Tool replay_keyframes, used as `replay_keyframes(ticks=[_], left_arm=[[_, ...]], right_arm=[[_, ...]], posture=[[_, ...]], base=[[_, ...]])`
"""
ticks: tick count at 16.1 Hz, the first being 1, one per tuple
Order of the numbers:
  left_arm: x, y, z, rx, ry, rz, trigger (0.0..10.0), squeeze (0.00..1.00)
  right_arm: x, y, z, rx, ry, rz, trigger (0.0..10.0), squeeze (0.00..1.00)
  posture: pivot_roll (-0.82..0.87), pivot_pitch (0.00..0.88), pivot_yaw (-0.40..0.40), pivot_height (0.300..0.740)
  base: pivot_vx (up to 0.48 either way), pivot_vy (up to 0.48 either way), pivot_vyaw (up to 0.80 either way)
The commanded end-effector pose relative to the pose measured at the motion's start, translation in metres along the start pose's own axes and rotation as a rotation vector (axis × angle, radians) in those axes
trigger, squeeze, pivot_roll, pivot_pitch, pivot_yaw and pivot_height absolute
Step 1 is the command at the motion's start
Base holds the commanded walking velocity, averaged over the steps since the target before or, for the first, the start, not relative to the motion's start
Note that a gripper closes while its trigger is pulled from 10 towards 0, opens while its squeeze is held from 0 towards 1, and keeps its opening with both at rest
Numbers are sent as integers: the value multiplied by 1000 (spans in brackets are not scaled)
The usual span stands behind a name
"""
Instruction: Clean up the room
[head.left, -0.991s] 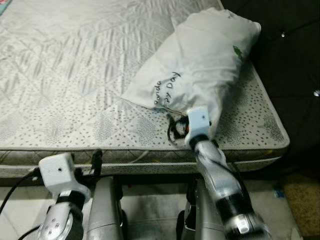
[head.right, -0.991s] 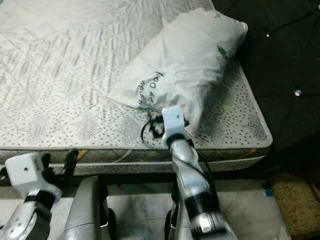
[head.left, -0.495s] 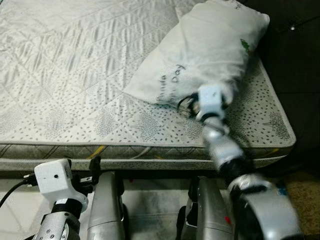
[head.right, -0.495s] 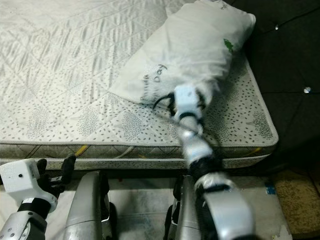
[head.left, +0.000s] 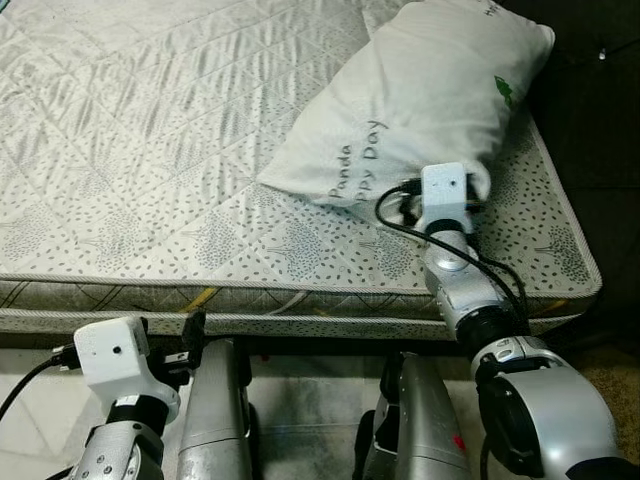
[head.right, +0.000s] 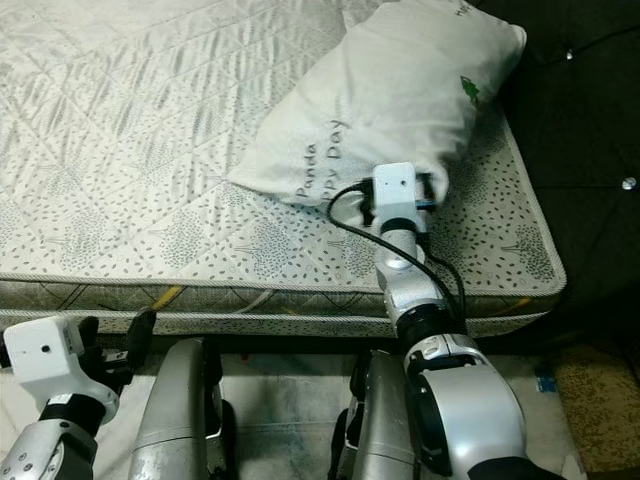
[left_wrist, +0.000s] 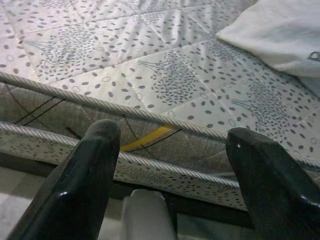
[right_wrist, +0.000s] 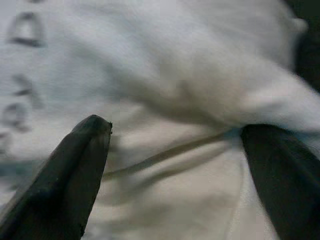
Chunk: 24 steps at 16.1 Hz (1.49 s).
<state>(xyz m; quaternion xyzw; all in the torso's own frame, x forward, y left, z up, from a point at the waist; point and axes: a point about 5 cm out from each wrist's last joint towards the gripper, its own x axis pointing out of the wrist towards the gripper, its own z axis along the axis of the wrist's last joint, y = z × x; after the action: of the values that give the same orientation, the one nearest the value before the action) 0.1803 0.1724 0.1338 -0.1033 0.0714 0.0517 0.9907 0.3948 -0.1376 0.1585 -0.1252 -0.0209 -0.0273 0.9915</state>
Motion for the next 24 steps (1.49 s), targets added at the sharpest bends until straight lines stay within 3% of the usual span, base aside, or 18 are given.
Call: replay_keyframes(ticks=[1,3,5,7,9,12,16,21,24], left_arm=[[-3,2,-1,-1,9,9,10000,0],[-2,-1,-3,-8,14,-3,10000,0],[0,-3,-4,-14,17,-13,10000,0],[3,-5,-5,-15,16,-25,10000,0],[6,-5,-2,-11,5,-30,10000,0],[7,-2,0,-6,-5,-22,10000,0],[6,-4,-1,-11,-1,-24,10000,0],[5,-1,3,-5,-16,-12,10000,0],[-2,0,2,-6,-5,0,10000,0]], right_arm=[[-8,5,-15,1,25,68,10000,0],[-23,-2,-30,-16,1,81,10000,0],[-34,-19,-29,-8,-102,18,10000,0],[-34,-40,-22,-24,-167,-119,10000,0],[-28,-42,-16,-41,-160,-139,10000,0],[-21,-32,-13,-35,-126,-104,10000,0],[-17,6,-18,22,-34,11,10000,0],[-10,20,-15,11,48,-24,10000,0],[-8,18,-20,-47,109,-52,10000,0]], posture=[[212,276,-52,557],[196,275,-51,557],[187,272,-46,557],[185,262,-38,557],[190,256,-40,557],[194,257,-47,557],[198,260,-49,557],[228,268,-59,557],[244,283,-64,557]], base=[[0,0,0],[0,0,0],[0,0,0],[0,0,0],[0,0,0],[0,0,0],[0,0,0],[0,0,0],[0,0,0]])
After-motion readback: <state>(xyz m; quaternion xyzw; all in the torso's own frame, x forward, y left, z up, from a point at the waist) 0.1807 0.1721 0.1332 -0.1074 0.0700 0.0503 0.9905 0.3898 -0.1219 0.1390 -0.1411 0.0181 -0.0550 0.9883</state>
